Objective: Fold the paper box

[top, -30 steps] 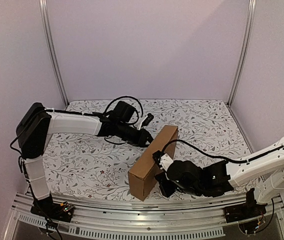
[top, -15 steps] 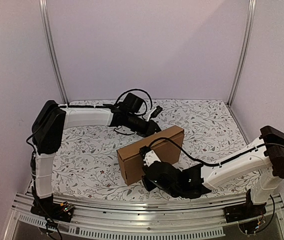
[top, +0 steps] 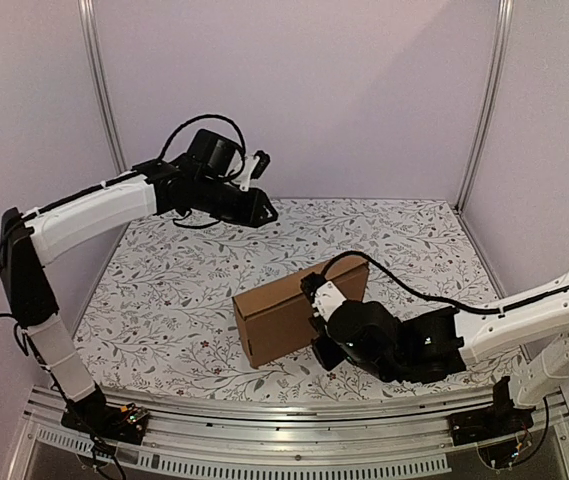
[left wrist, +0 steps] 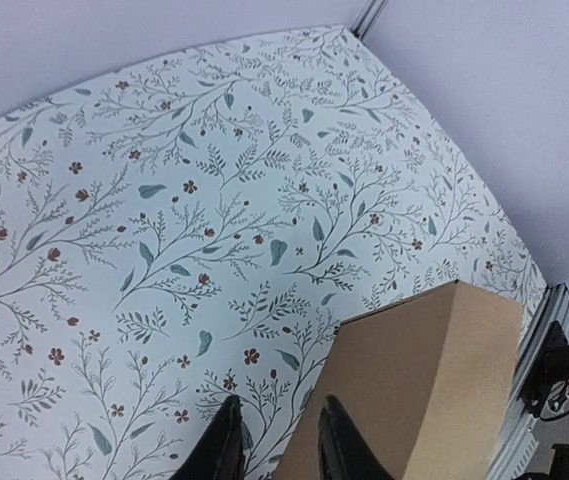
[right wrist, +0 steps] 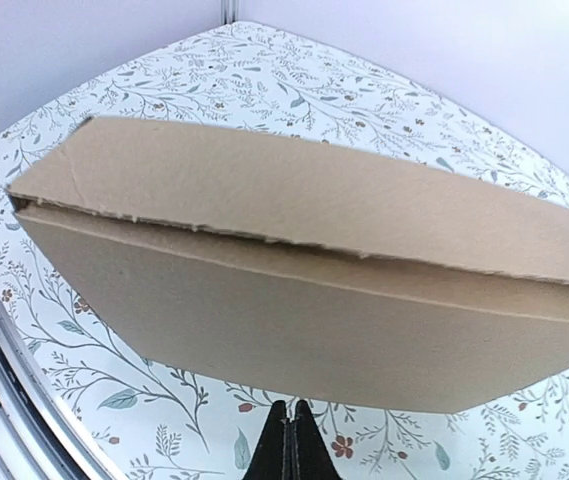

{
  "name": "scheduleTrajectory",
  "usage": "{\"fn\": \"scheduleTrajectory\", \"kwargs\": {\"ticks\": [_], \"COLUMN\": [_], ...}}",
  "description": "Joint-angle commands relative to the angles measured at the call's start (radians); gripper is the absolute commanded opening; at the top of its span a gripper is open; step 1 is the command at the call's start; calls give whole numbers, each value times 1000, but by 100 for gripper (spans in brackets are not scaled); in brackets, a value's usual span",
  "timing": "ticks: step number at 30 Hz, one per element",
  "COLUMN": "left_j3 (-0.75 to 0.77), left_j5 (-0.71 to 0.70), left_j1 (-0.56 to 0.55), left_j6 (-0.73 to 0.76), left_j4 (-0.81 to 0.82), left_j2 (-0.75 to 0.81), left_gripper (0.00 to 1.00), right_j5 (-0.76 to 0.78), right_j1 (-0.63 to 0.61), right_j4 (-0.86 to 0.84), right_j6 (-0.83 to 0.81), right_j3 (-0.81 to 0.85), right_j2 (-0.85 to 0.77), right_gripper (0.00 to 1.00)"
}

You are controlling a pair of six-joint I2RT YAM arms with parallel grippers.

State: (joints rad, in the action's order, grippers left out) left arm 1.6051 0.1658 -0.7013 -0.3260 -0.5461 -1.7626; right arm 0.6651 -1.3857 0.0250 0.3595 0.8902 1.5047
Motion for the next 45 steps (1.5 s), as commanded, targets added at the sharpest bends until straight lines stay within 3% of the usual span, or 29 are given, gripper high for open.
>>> {"fn": "scheduleTrajectory", "kwargs": {"ticks": [1, 7, 13, 33, 39, 45], "left_j3": [-61, -220, -299, -453, -489, -500], "left_j5": [11, 192, 295, 316, 286, 278], "left_j1": [-39, -127, -171, -171, -171, -171], "left_j6": [-28, -64, -93, -89, -82, -77], "left_j4": [-48, 140, 277, 370, 357, 350], "left_j2": [108, 214, 193, 108, 110, 114], "left_gripper": [24, 16, 9, 7, 6, 6], "right_j5": [13, -43, -189, -422, -443, -435], "right_j1": [24, 121, 274, 499, 530, 551], "right_j4": [209, 373, 418, 318, 267, 150], "right_j6": [-84, -170, -223, -271, -264, -184], "right_j3": [-7, 61, 142, 291, 253, 40], "right_j2": [-170, -355, -408, -187, -147, -131], "right_gripper": [0, 0, 0, 0, 0, 0]}}
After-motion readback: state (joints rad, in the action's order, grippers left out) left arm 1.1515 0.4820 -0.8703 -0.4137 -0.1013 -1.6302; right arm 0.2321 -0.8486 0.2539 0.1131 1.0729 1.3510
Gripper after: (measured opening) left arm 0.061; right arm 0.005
